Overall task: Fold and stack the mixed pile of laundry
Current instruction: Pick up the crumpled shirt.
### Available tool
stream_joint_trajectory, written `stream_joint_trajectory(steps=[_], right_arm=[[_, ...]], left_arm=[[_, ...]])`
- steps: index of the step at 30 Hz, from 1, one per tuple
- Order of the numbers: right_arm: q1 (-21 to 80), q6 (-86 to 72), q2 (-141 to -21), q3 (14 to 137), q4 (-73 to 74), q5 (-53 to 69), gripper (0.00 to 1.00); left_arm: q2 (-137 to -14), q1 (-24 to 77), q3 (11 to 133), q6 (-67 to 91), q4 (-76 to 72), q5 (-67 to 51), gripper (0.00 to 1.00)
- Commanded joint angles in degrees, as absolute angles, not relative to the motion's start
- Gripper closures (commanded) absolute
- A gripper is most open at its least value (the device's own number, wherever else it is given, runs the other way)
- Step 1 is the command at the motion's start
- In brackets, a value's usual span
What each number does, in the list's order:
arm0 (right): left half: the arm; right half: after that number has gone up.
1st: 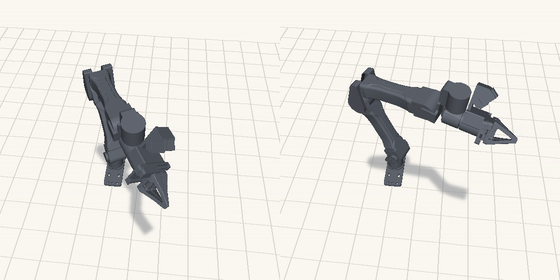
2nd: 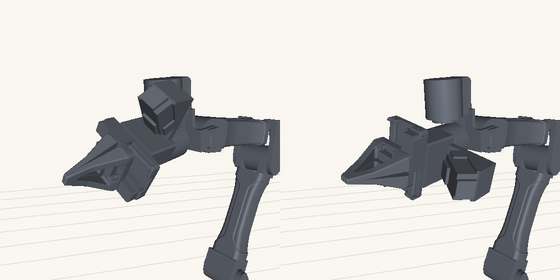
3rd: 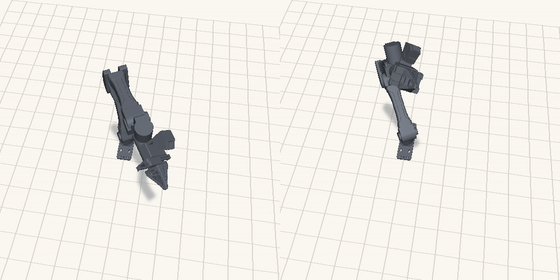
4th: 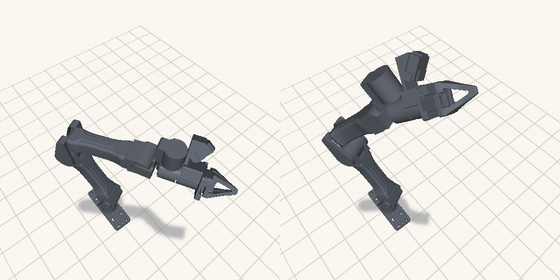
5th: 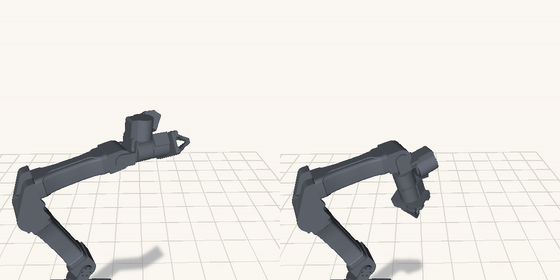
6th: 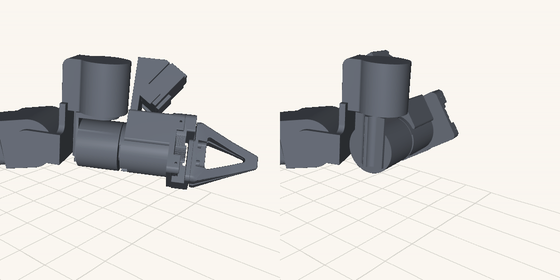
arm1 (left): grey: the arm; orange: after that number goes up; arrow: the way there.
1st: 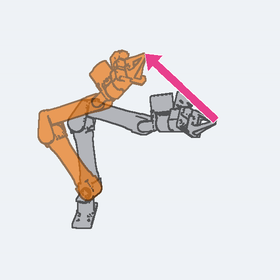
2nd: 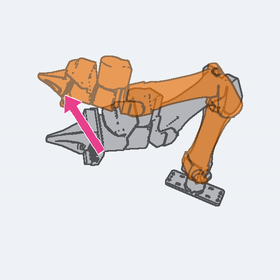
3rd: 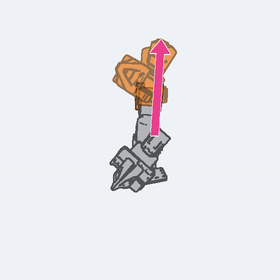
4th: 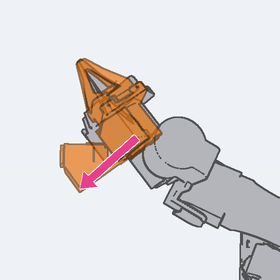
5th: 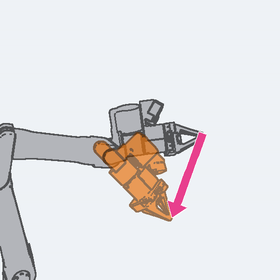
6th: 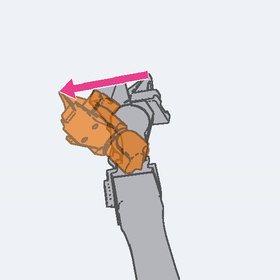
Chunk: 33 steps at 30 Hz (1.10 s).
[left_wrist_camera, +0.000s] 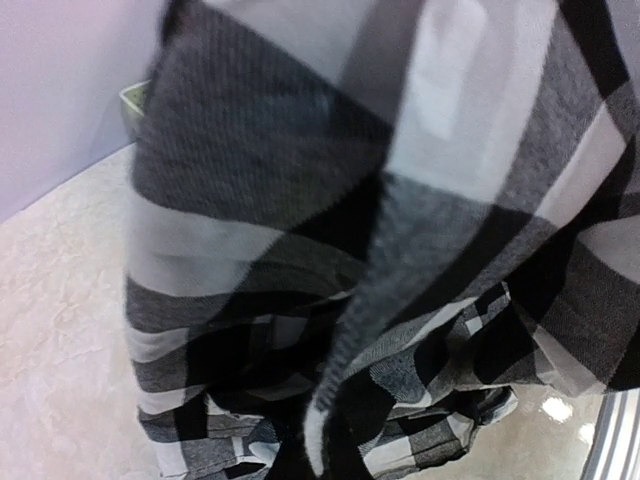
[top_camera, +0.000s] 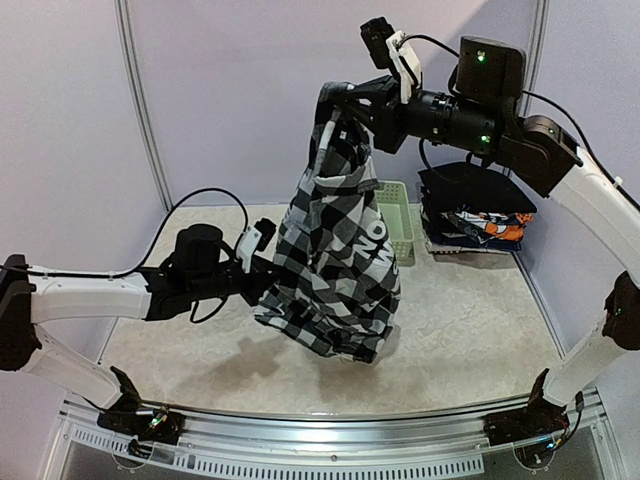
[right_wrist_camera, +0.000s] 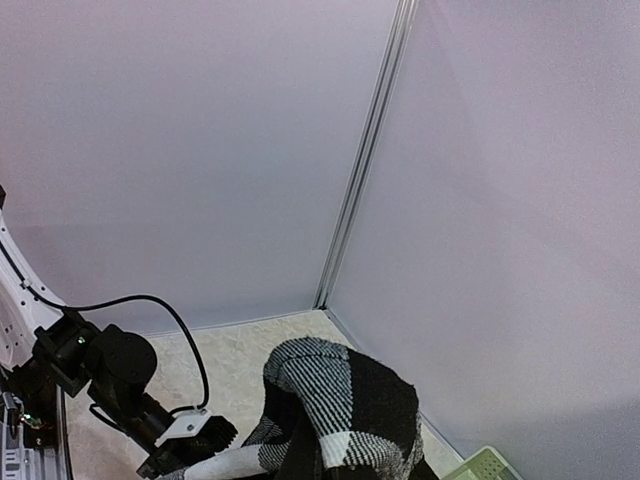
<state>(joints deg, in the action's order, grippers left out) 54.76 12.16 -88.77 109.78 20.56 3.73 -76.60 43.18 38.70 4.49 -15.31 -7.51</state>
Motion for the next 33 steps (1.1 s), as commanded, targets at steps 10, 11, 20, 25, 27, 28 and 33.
stream_joint_trajectory(steps=[10, 11, 20, 25, 27, 28, 33], right_arm=[[55.28, 12.07, -86.25, 108.03, 18.64, 6.17, 1.00], [55.28, 11.74, -86.51, 108.52, 18.75, 7.19, 1.00], [55.27, 9.02, -91.57, 119.05, 25.05, 20.08, 1.00], [56.16, 7.85, -94.43, 126.19, 28.10, 25.23, 1.00], [57.21, 7.87, -95.13, 128.74, 29.27, 25.27, 1.00], [57.58, 7.90, -95.32, 129.90, 29.84, 25.08, 1.00], [57.16, 4.50, -93.60, 128.09, 30.85, 5.45, 1.00]], left_arm=[[-53.16, 41.75, 50.48, 7.40, 16.45, 33.37, 1.00], [-52.38, 41.56, 52.41, 6.81, 17.60, 35.49, 1.00], [-51.68, 39.60, 70.04, -1.66, 23.64, 49.29, 1.00], [-53.39, 39.05, 82.37, -9.39, 23.63, 52.90, 1.00], [-54.61, 39.02, 87.25, -12.68, 22.19, 53.40, 1.00], [-55.36, 38.98, 89.65, -14.27, 21.40, 53.20, 1.00], [-62.13, 38.79, 99.34, -20.79, 18.50, 49.04, 1.00]])
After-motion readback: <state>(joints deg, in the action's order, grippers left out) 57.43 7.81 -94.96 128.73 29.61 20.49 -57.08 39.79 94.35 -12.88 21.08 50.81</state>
